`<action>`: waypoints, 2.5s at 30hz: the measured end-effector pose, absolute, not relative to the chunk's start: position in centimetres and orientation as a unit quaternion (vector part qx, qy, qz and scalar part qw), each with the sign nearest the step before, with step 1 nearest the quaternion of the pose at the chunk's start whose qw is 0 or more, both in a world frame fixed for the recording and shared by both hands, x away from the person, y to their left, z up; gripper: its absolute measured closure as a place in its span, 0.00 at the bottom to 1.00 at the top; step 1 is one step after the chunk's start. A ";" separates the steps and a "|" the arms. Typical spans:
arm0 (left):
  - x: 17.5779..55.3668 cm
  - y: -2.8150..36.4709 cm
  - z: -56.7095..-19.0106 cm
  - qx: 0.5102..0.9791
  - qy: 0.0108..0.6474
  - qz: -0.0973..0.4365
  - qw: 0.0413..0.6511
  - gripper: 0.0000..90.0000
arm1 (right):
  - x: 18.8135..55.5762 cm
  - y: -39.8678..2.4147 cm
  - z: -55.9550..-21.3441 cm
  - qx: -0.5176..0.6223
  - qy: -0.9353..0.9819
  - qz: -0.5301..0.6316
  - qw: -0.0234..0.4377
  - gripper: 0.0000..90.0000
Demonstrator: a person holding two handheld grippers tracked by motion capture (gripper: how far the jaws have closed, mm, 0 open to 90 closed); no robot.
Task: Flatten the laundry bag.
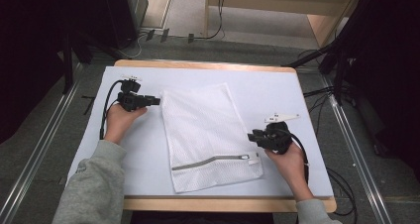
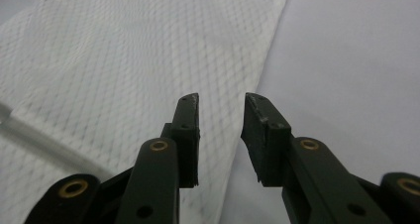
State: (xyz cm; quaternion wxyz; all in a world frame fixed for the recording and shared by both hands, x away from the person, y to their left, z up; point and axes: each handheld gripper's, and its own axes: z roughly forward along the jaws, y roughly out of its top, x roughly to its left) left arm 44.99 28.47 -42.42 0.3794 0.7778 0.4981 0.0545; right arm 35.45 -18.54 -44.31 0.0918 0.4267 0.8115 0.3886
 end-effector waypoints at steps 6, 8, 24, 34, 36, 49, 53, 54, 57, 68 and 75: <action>41.6 27.5 -42.4 0.782 0.493 0.050 0.378 0.69 | 38.9 -17.2 -44.6 0.424 0.811 0.389 0.104 0.75; 40.7 27.2 -42.5 0.785 0.491 0.047 0.375 0.69 | 40.1 -16.7 -44.9 0.426 0.811 0.388 0.105 0.75; 36.5 25.1 -44.8 0.782 0.506 0.026 0.364 0.68 | 47.4 -14.2 -46.3 0.450 0.802 0.378 0.105 0.72; 35.9 22.8 -45.7 0.794 0.490 0.027 0.358 0.79 | 48.8 -12.2 -47.1 0.448 0.812 0.352 0.124 0.82; 35.8 22.4 -45.8 0.800 0.485 0.030 0.352 0.86 | 48.8 -12.2 -47.0 0.453 0.811 0.347 0.129 0.92; 37.7 23.5 -45.9 0.786 0.499 0.009 0.364 1.00 | 48.9 -13.9 -46.8 0.474 0.801 0.349 0.108 1.00; 38.4 23.8 -45.9 0.787 0.501 0.016 0.361 1.00 | 48.8 -14.5 -46.8 0.481 0.796 0.350 0.113 1.00; 38.6 23.8 -45.8 0.785 0.503 0.018 0.361 1.00 | 48.8 -14.6 -46.8 0.485 0.794 0.349 0.112 1.00; 39.3 23.9 -45.6 0.787 0.501 0.026 0.358 1.00 | 48.7 -15.0 -46.8 0.490 0.789 0.353 0.111 1.00; 41.8 25.3 -45.4 0.781 0.506 0.038 0.363 1.00 | 48.3 -14.8 -46.9 0.483 0.785 0.367 0.127 1.00; 41.7 25.2 -45.0 0.788 0.496 0.034 0.364 0.89 | 48.6 -14.6 -47.2 0.489 0.784 0.354 0.143 0.93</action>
